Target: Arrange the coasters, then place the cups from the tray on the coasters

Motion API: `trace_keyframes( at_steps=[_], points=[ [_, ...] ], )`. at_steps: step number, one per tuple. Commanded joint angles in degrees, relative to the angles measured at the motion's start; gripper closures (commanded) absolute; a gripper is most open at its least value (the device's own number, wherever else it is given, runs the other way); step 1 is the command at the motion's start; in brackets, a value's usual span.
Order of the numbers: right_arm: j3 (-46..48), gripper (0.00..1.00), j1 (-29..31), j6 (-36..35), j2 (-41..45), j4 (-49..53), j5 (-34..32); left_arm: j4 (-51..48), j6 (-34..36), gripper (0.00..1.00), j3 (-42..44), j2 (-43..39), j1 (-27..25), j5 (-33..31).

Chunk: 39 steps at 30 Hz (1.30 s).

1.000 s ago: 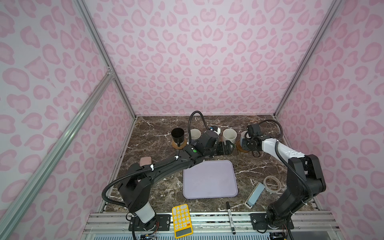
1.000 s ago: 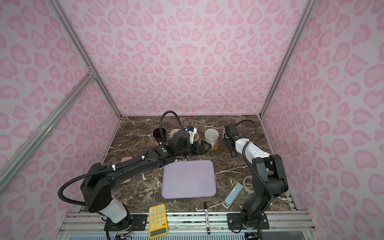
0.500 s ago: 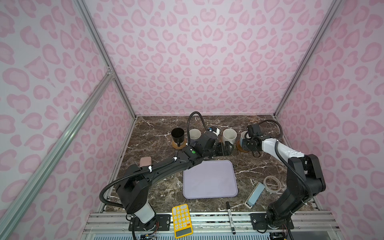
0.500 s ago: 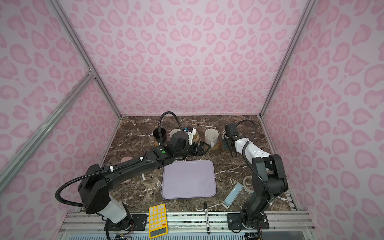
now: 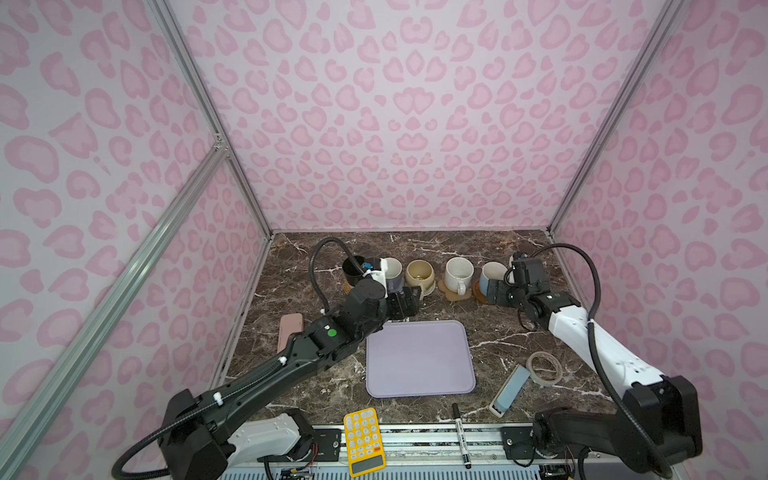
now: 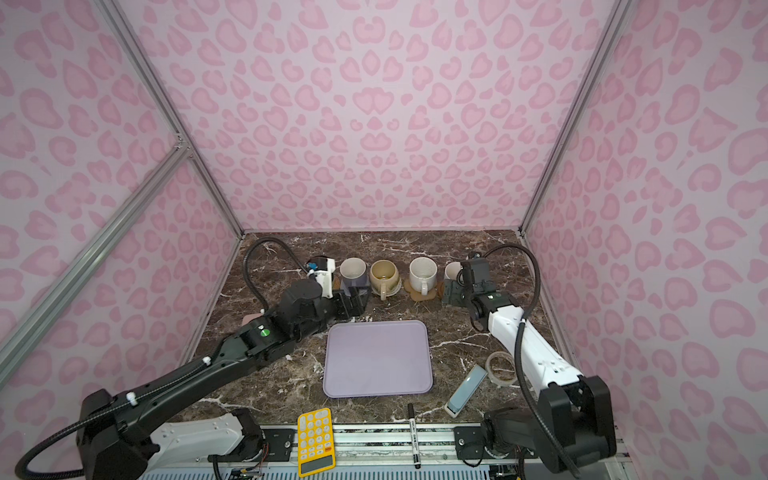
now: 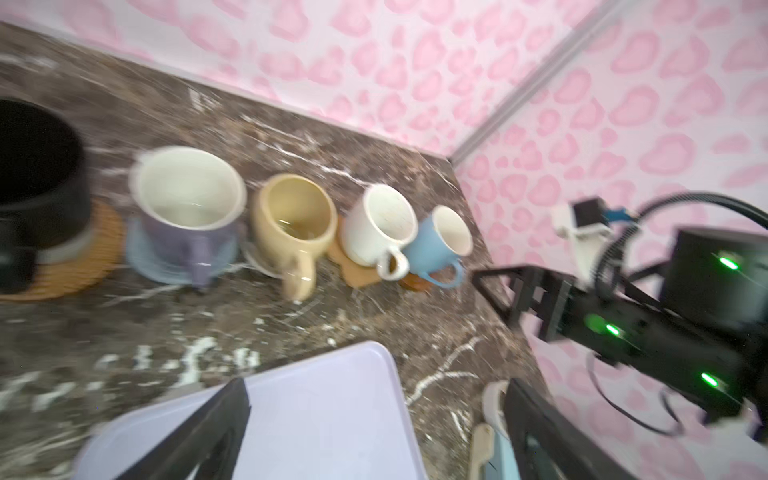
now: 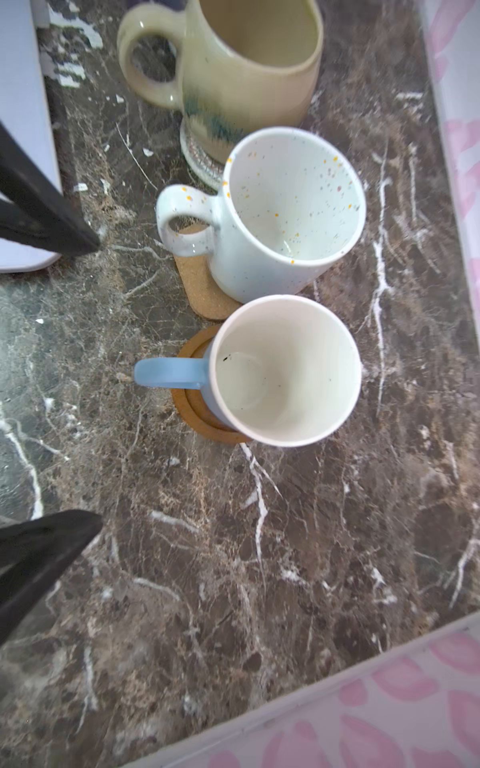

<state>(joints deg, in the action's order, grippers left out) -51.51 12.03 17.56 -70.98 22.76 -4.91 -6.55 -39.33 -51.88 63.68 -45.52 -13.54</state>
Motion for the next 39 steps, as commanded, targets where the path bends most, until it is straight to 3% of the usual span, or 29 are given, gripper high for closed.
trace_keyframes(
  at_steps=[1, 3, 7, 14, 16, 19, 22, 26, 30, 39],
  points=[
    [5.7, 0.03, -0.1, 1.7, 5.1, -6.3, -3.5, -3.1, 9.6, 0.04, 4.5, -5.6, 2.5, -17.8],
    [10.2, 0.04, -0.4, 0.7, 8.5, -10.7, -4.3, -0.3, 15.4, 0.05, 8.8, -9.2, 4.9, -25.9],
    [15.9, 0.04, -2.0, -0.7, 11.2, -16.9, -6.1, 10.2, 26.7, 0.03, 17.9, -14.4, 12.4, -31.2],
    [21.1, 0.06, -5.8, -3.2, 11.2, -23.8, -9.4, 19.2, 31.3, 0.03, 25.0, -14.7, 21.3, -33.4],
    [23.2, 0.07, -6.2, -5.8, 10.7, -27.0, -10.0, 25.3, 33.2, 0.03, 28.8, -13.8, 23.6, -31.8],
    [27.2, 0.07, -6.4, -7.5, 10.5, -34.6, -13.0, 32.0, 33.0, 0.03, 33.4, -13.7, 28.6, -24.4],
    [31.8, 0.06, -6.6, -10.6, 11.9, -43.4, -13.3, 36.9, 34.5, 0.03, 35.1, -11.4, 31.0, -22.5],
    [39.4, 0.08, -7.3, -14.0, 11.2, -62.8, -11.4, 42.6, 33.5, 0.03, 35.1, -6.0, 34.3, -16.4],
    [37.8, 0.08, -8.7, -13.5, 7.7, -63.4, -8.1, 49.0, 34.2, 0.03, 34.8, 0.1, 36.6, -13.9],
    [38.5, 0.09, -12.2, -11.0, -2.9, -75.2, -3.9, 54.6, 34.4, 0.03, 34.7, 6.2, 43.1, -6.3]
  ],
)
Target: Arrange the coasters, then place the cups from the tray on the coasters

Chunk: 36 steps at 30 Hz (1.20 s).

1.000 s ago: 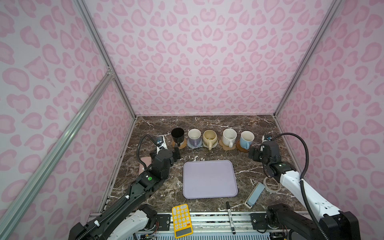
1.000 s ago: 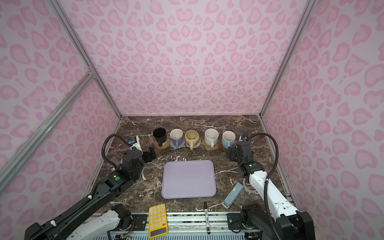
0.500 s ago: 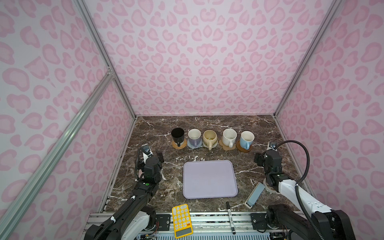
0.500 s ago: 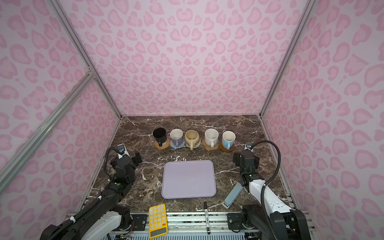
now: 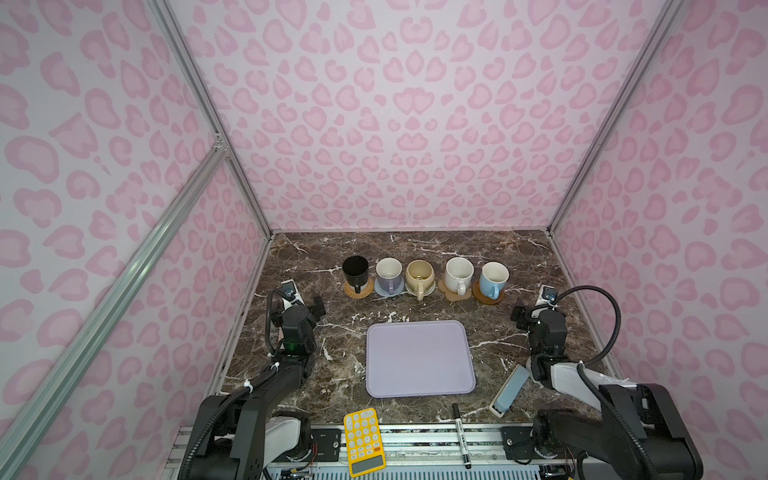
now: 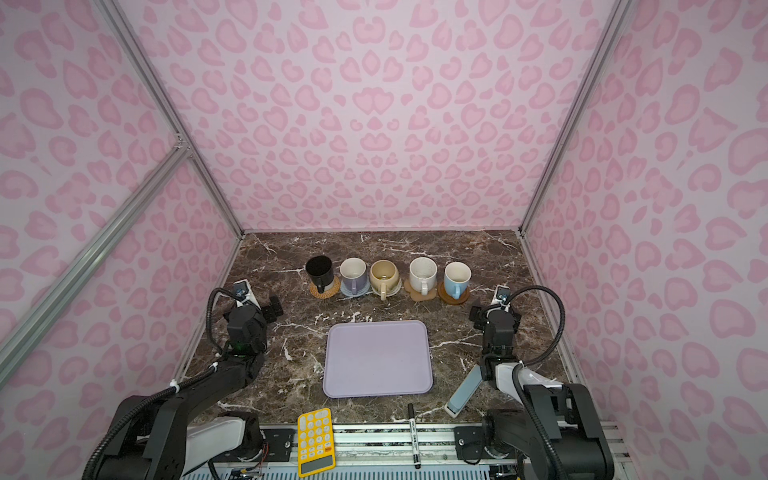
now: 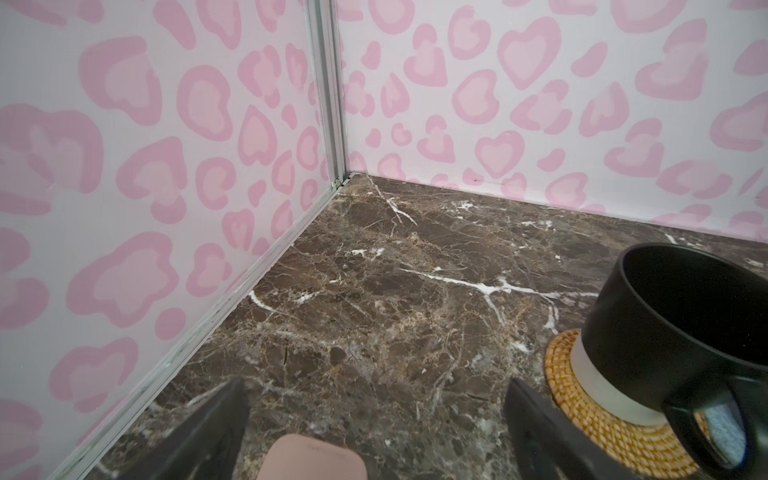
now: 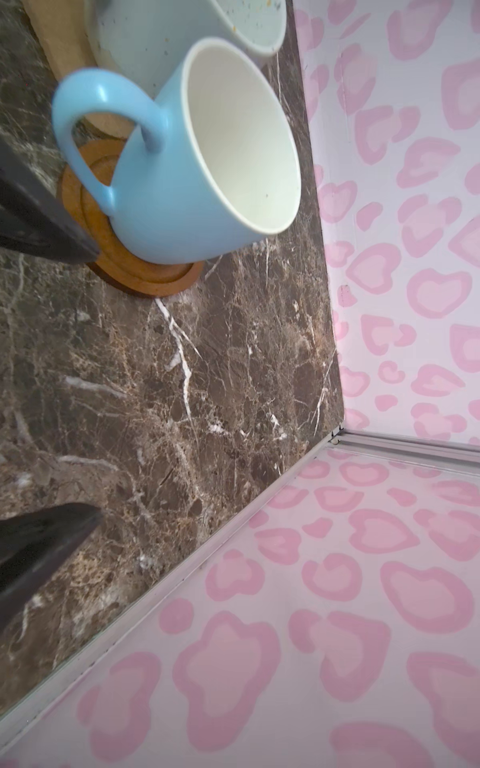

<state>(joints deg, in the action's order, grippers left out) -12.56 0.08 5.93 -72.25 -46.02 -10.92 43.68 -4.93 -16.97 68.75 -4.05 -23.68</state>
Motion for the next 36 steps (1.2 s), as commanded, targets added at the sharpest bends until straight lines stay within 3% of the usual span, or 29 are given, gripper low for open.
trace_keyframes(
  at_steps=[1, 9, 16, 18, 22, 26, 36],
  points=[
    [-1.1, 0.08, -0.3, -0.1, -1.6, -5.2, 2.6, 4.7, -0.7, 0.03, -0.2, 1.9, 2.3, 4.4],
    [-0.8, 0.08, -0.3, -2.3, -8.2, -13.6, 3.4, 17.6, -2.2, 0.03, 1.9, 14.3, 5.3, 10.6],
    [-3.3, 0.02, -0.2, -2.4, -17.4, -19.0, 2.5, 12.1, 0.1, 0.03, -1.5, 15.0, 5.4, 16.0],
    [-6.4, 0.02, -0.2, -2.8, -15.6, -9.6, 3.4, 10.2, 1.8, 0.03, -2.7, 15.3, 5.3, 19.7],
    [-5.8, 0.02, 0.4, -3.6, -17.0, -13.2, 2.9, 10.1, 1.9, 0.03, -2.8, 15.3, 5.3, 19.8],
    [-7.1, 0.02, 0.6, -3.8, -15.5, -8.5, 2.9, 10.4, 1.9, 0.03, -2.5, 15.3, 5.3, 19.7],
    [-6.9, 0.02, 0.7, -3.9, -15.7, -9.1, 2.7, 9.4, 2.0, 0.03, -3.2, 15.7, 5.2, 19.6]
  ],
)
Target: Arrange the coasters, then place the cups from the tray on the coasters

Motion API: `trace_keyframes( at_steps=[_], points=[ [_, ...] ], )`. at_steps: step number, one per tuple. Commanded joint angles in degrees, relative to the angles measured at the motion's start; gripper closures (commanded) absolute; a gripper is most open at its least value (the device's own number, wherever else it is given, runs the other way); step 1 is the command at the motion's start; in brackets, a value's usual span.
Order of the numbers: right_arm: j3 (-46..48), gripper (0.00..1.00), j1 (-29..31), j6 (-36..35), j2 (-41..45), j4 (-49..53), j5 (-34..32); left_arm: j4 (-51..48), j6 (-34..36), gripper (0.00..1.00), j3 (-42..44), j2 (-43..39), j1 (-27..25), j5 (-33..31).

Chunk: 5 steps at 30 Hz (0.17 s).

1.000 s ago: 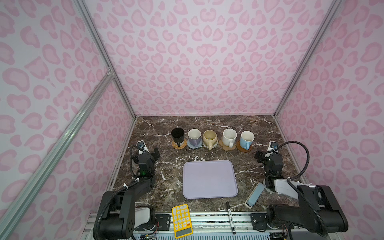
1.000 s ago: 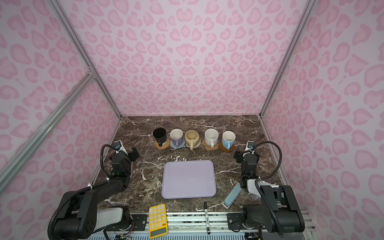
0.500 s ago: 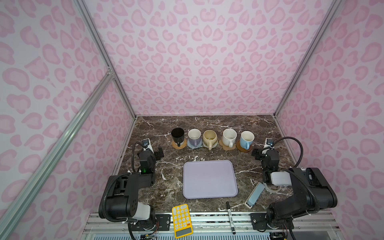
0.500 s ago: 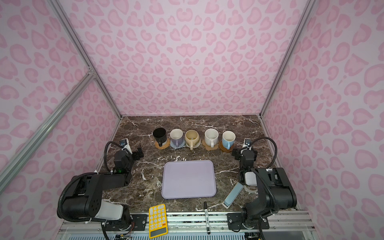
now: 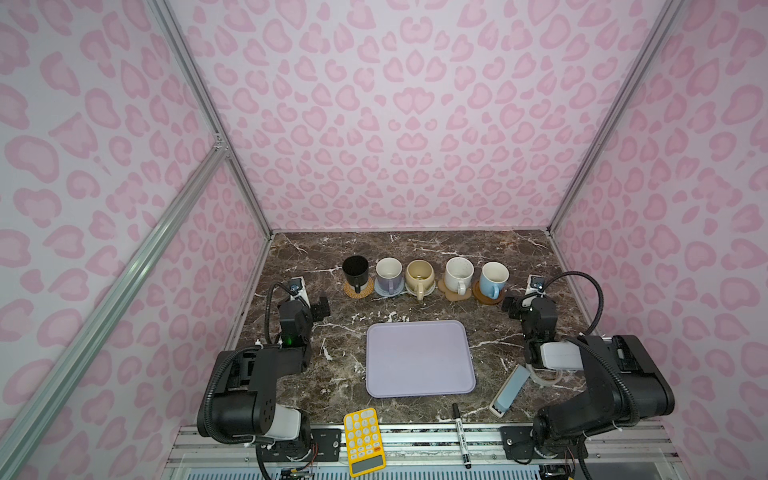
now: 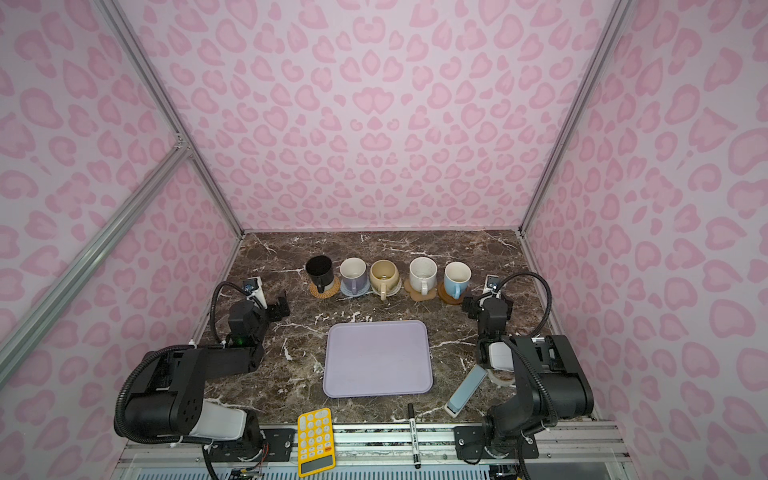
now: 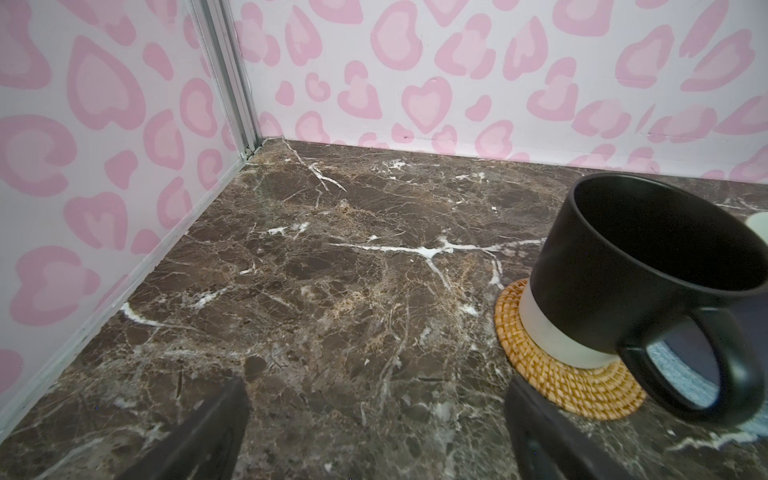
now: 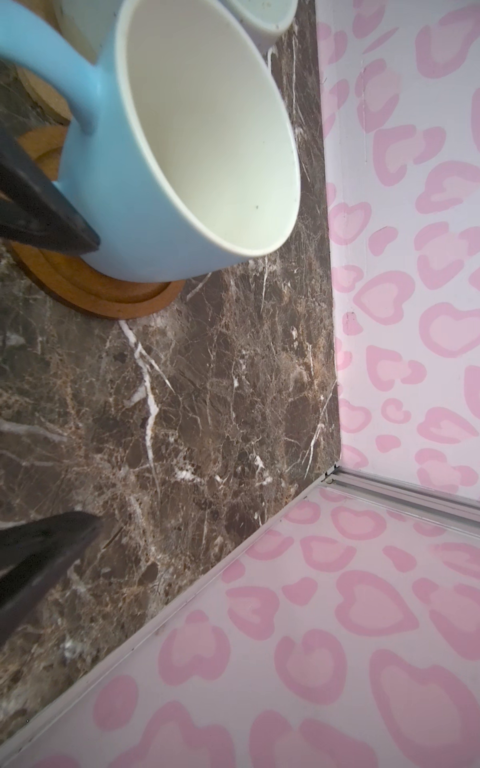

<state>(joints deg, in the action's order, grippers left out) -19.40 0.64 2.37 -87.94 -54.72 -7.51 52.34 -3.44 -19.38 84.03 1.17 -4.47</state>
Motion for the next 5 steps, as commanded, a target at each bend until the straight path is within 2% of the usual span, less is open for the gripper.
trace_keyframes(
  at_steps=[1, 5],
  points=[
    [-0.1, 0.02, 0.1, -0.4, 0.0, -0.4, -0.7, 0.8, 0.6, 0.03, -0.9, 0.5, -0.1, 0.3],
    [-0.2, 0.02, 0.1, -0.3, 0.0, -0.2, -0.8, 1.6, 0.5, 0.03, -0.1, -0.1, 0.0, 0.5]
  ],
)
